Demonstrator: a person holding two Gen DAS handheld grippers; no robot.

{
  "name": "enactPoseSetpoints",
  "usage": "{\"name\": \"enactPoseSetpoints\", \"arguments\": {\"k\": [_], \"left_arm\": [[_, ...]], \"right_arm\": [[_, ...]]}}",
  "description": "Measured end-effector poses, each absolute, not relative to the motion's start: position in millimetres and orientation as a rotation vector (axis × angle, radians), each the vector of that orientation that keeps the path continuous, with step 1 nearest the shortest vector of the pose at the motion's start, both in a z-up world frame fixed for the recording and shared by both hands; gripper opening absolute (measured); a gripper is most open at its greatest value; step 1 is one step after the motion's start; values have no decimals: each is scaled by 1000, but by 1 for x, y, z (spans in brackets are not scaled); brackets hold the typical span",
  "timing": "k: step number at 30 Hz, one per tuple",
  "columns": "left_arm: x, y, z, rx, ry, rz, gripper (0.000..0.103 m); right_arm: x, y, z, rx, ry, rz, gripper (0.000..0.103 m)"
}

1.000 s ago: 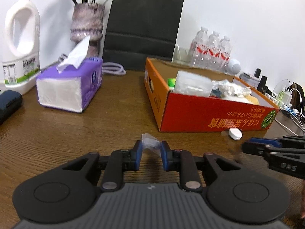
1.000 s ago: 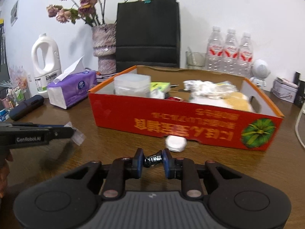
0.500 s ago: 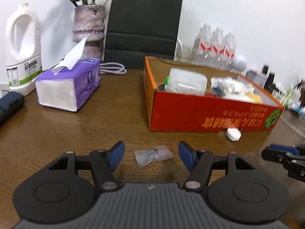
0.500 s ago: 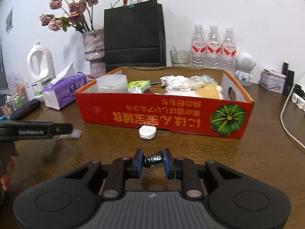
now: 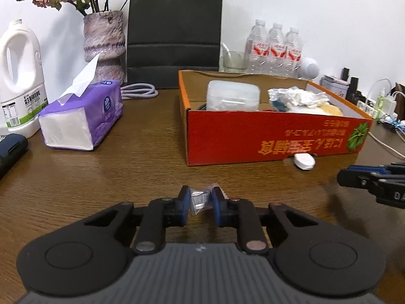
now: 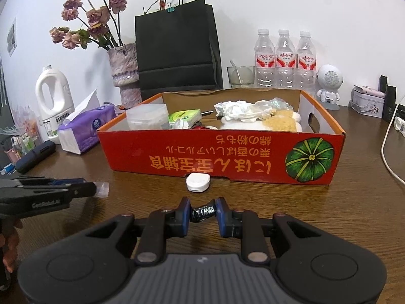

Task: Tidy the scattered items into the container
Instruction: 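Lift the clear wrapper and black packet toward the box with both tools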

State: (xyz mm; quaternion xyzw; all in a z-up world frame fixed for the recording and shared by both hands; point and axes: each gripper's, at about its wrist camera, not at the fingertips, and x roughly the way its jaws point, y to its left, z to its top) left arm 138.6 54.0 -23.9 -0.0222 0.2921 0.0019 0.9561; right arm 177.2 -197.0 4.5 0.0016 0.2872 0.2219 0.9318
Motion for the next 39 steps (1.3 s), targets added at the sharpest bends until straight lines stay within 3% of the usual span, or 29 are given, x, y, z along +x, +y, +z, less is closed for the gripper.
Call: {"name": "enactPoseSetpoints", "arguments": {"k": [15,19,22,24,25,29,31,33,39], "left_arm": [[115,24,-16,-8,539,-79,3],[117,21,-19,-1,561,-71,4],[121,24,-22,-23,587,-67,15],[129,23,-19,-28,601,-85,49],[134,21,-18,-24,604,-91,51],[161,11,-18,12,636,-116,48],[173,8,-23,17,667,-127,41],[181,7,-28,27,685,-125,24],[169,8,-30,38,651,-117,14]], "right_arm": [[163,-216,7,17,578,438,21],[163,-219,7,26,575,440,21],[164,-220,7,23,573,443,21],[165,-219,7,14,574,442,21],[167,-219,7,12,575,441,21],[173,-219,5,16,587,436,21],[176,-220,5,20,588,434,21],[179,-221,4,26,590,431,21],[185,-222,-1,38,606,437,21]]}}
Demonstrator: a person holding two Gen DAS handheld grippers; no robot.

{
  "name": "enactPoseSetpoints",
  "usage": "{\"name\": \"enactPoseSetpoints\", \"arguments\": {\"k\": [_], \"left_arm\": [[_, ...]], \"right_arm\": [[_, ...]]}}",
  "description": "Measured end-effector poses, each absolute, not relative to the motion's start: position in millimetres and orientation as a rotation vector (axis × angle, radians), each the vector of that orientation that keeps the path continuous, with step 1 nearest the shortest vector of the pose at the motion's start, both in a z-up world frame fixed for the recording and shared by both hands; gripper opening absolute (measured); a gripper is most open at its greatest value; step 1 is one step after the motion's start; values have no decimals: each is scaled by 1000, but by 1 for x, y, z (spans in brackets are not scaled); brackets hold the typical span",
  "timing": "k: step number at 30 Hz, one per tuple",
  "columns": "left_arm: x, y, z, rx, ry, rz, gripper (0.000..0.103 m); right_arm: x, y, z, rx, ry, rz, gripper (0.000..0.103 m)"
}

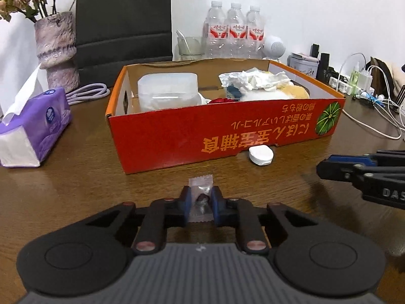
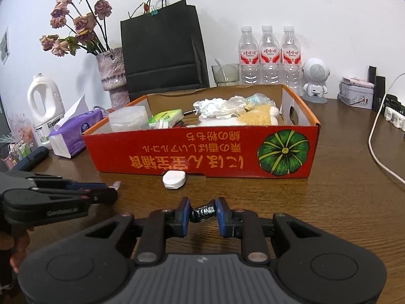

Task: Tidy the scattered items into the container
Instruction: 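Lift the clear wrapper and black packet toward the box with both tools, then lower both tools over the box and open them to drop the items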

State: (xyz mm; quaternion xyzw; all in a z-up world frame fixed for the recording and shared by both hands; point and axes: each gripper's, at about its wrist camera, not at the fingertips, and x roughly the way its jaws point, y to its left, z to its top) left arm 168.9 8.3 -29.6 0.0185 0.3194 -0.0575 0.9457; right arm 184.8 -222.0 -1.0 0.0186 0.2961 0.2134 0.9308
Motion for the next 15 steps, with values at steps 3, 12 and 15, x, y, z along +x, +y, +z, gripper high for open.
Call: {"name": "enactPoseSetpoints", "arguments": {"k": [3,12,15], "left_arm": [[156,8,-25,47,617,-110,13],[128,9,0,15,530,-149,13],[135,6,24,21,469,-168,13]], "right_arm": [[182,-219,-2,28,603,441,21],[170,-214,12,11,556,459,21],[177,-211,35,-4,499,458,21]]}}
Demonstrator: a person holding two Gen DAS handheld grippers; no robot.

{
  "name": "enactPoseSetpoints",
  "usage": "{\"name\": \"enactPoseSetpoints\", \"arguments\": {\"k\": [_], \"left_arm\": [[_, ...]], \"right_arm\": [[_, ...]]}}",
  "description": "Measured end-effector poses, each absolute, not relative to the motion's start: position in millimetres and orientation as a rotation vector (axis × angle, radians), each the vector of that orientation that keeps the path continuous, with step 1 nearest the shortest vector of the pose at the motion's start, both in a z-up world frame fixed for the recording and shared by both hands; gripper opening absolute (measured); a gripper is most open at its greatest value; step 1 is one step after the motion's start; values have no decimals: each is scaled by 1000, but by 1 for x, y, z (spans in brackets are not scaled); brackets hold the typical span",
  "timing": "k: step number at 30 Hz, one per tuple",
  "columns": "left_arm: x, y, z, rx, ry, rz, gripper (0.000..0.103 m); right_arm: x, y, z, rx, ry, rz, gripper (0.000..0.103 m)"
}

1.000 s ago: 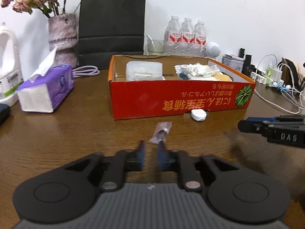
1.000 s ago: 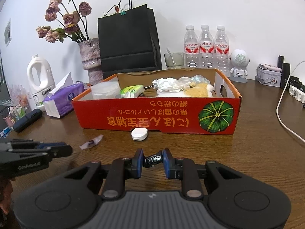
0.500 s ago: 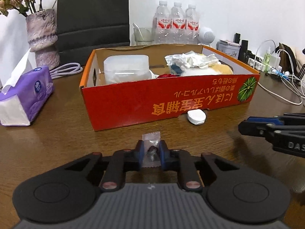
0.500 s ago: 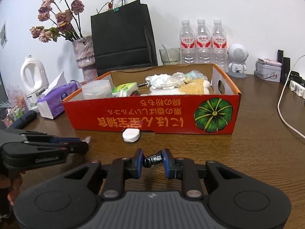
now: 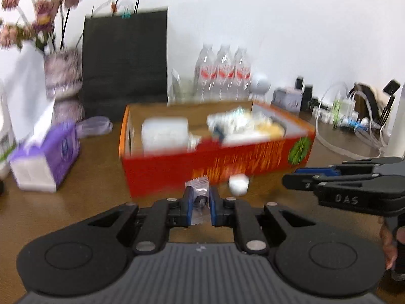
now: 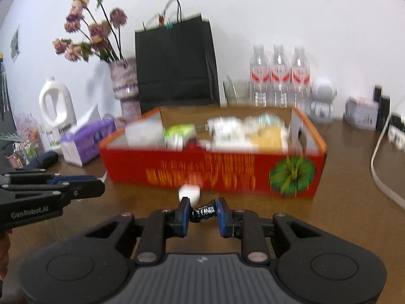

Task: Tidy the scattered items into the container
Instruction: 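Lower both tools over the box and open them to drop the items, then move the right tool back toward the white round cap on the desk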

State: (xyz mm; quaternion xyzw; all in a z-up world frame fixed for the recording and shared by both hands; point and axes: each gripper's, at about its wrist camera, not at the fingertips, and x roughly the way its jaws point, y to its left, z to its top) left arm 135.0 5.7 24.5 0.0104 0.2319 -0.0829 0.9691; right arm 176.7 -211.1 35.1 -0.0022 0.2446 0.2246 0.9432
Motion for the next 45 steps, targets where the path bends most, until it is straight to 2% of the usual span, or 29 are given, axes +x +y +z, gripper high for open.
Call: {"name": "enactPoseSetpoints", "arguments": {"k": [4,8,17,18,19,21,22,23,24,25,26,27,28,37,45], "left_arm": [[170,3,61,-19,416,-186,13],[221,0,77,-54,442,-160,13],[305,5,61,-64,588,-65,14],[309,6,57,-71,606,-60,17],[312,7,53,-79,621,-55,21],[315,10,51,-98,633,-48,54],[315,12,50,-103,634,-29,60],[315,15,50,-101,632,-11,72],[313,18,51,-99,625,-5,82],[312,20,52,-99,620,-3,87],[310,23,53,-101,618,3,100],[307,26,55,-104,612,9,103],[304,28,57,-105,603,7,103],[224,37,72,-89,488,-61,103],[145,36,23,-34,517,-51,103]], "right_arm": [[208,-201,68,-15,459,445,21],[259,-186,87,-13,495,416,21],[342,-165,80,-79,632,296,24],[347,-164,77,-82,645,285,24],[351,-164,75,-85,656,277,30],[355,-164,70,-86,664,275,56],[355,-165,69,-92,662,265,66],[355,-167,69,-100,658,254,75],[354,-169,68,-102,655,250,80],[354,-172,68,-99,655,248,90],[352,-176,68,-93,652,250,97],[349,-179,70,-87,646,256,100],[346,-181,72,-83,637,264,103],[257,-207,90,-78,496,364,103],[185,-216,47,-72,536,398,103]]}}
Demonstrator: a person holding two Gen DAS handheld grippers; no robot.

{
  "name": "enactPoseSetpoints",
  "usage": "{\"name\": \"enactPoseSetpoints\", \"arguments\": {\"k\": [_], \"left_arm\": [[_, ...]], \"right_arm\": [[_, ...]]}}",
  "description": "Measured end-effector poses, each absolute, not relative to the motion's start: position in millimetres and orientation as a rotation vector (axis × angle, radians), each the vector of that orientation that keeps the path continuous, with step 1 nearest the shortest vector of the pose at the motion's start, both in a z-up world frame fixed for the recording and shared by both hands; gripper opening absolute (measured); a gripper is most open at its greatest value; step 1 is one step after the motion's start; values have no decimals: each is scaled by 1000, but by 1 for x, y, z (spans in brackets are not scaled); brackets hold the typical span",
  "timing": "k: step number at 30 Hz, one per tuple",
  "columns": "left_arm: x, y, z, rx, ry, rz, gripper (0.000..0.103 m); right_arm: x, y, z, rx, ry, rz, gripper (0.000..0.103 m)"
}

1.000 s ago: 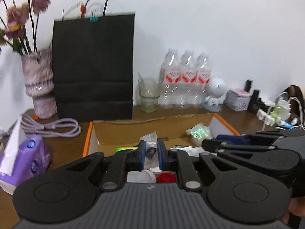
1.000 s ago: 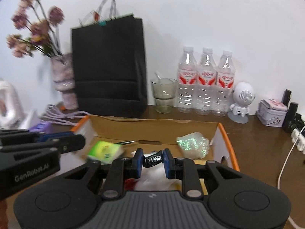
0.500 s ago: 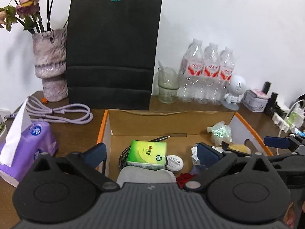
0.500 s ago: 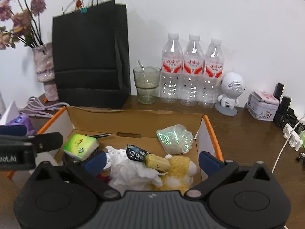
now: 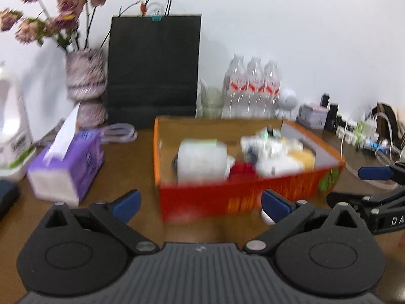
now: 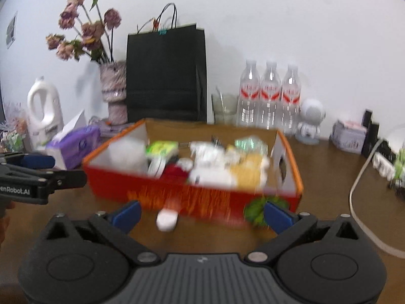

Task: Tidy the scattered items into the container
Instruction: 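Move the right tool back toward the white round cap on the desk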

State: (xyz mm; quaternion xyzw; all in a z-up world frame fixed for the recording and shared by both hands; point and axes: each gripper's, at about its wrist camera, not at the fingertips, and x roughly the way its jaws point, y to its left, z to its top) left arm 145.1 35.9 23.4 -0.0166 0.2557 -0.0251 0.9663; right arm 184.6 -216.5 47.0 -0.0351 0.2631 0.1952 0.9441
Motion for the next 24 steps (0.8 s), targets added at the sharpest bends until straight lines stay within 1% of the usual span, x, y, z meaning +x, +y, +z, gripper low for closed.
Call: {"name": "enactPoseSetpoints", "arguments": {"k": [9,12,24], "left_arm": [[112,46,-19,-114,521,16,103],[109,49,-19,-129,518,37,103],[106,34,-17,-44,500,50,103]], "right_arm": [[159,-207,0,-82,566,370,103],[155,-209,0,-66,554,370,103],[161,-202,1,-65,560,387,103]]}}
